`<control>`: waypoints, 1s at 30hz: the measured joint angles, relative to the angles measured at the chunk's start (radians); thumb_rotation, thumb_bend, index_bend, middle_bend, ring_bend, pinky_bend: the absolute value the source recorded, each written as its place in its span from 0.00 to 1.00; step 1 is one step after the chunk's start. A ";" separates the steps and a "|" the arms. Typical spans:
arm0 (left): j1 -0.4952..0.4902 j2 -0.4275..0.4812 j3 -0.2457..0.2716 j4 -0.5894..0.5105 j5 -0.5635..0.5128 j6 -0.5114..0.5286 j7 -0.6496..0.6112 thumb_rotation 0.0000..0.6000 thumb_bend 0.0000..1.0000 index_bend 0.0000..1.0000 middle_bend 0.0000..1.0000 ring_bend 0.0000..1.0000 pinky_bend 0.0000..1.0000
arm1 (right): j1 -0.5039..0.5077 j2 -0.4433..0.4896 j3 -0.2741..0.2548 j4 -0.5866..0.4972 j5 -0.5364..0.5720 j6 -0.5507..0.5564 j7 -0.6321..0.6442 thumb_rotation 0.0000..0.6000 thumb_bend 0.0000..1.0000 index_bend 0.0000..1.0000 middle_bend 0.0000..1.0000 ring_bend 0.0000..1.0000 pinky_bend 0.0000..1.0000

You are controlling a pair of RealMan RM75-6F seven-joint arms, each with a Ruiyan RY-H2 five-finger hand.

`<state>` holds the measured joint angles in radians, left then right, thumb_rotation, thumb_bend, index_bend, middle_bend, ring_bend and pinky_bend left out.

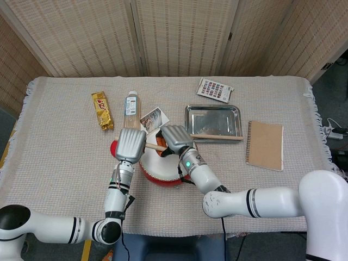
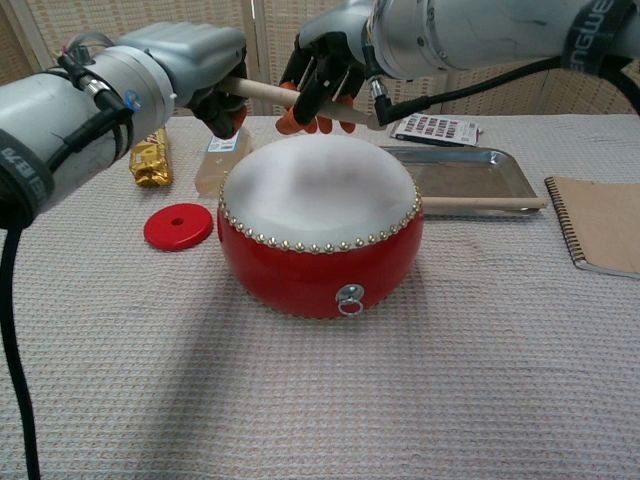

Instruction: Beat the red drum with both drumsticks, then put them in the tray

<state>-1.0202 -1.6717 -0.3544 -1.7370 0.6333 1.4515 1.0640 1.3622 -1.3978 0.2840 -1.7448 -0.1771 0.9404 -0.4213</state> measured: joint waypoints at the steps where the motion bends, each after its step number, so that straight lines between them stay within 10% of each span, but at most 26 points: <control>1: 0.000 0.000 0.000 0.003 0.002 0.001 0.000 1.00 0.72 0.95 1.00 0.94 1.00 | 0.000 0.000 0.000 -0.001 0.000 0.001 -0.003 1.00 0.42 0.78 0.70 0.62 0.69; 30: 0.007 0.005 0.051 -0.003 0.112 0.003 0.015 1.00 0.71 0.59 0.82 0.77 1.00 | -0.104 -0.006 0.033 0.002 -0.143 0.017 0.060 1.00 0.52 1.00 0.86 0.76 0.74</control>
<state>-1.0128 -1.6670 -0.3035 -1.7401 0.7458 1.4541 1.0789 1.2581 -1.4033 0.3169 -1.7424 -0.3206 0.9578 -0.3611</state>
